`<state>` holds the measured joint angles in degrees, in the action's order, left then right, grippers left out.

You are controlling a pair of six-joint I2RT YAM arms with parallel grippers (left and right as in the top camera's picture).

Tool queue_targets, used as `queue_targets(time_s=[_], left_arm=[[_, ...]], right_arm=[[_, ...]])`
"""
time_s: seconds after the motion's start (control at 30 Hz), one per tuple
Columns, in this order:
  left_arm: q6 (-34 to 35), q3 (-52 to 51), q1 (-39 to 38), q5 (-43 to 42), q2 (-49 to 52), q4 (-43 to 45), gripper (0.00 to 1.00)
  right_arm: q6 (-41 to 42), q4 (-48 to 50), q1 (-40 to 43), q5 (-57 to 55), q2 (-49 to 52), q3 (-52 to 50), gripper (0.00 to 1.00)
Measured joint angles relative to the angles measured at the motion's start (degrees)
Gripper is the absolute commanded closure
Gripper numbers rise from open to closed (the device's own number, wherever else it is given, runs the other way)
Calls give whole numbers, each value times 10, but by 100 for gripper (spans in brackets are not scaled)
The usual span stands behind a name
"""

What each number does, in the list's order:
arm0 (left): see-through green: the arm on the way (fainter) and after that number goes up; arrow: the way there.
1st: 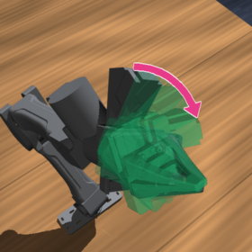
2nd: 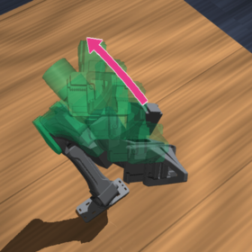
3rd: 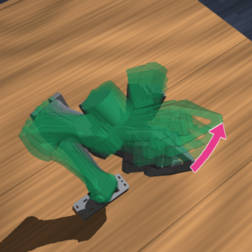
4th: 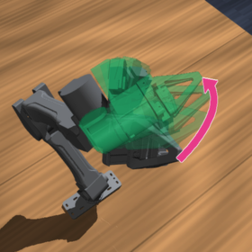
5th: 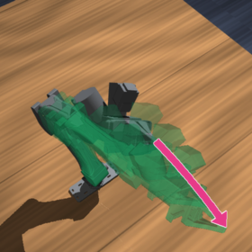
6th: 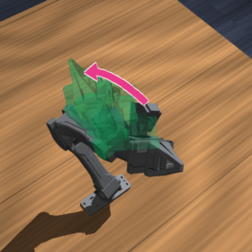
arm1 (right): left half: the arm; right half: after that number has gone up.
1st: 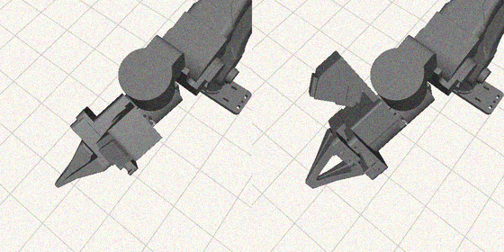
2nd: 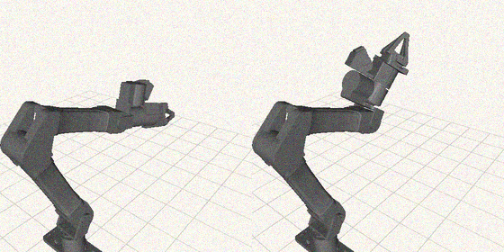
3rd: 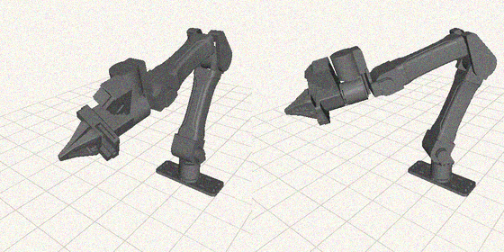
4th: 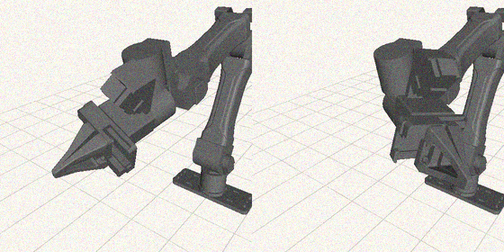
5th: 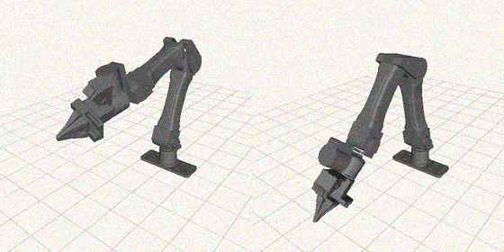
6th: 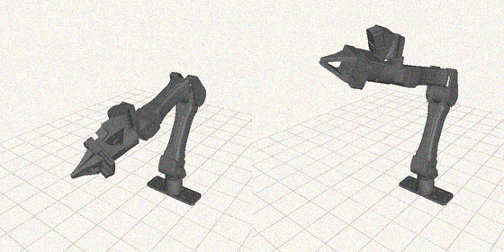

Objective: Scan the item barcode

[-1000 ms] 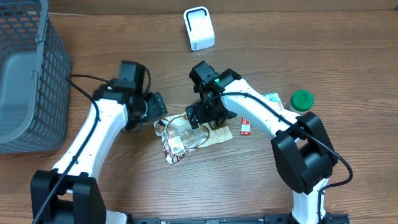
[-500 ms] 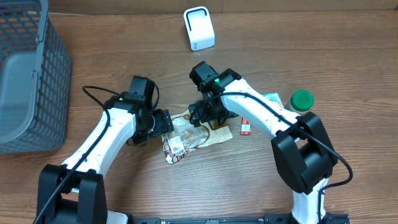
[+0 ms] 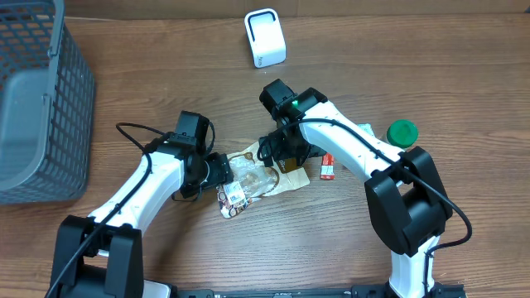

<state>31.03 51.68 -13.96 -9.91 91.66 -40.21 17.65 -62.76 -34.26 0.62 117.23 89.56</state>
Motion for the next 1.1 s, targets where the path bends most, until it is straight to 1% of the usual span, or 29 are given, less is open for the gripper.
queue_targets(time_s=[0.33,0.6,0.83,1.1], left_arm=[[5,0,-22,0,2,7,24],[5,1,-24,-9,47,35,24],[2,17,5,-6,51,32,25],[-30,38,31,18,51,31,25]], right_arm=[[2,0,0,0,0,0,0],[2,0,0,2,0,0,0],[3,0,0,8,0,0,0],[28,12,0,17,0,0,0]])
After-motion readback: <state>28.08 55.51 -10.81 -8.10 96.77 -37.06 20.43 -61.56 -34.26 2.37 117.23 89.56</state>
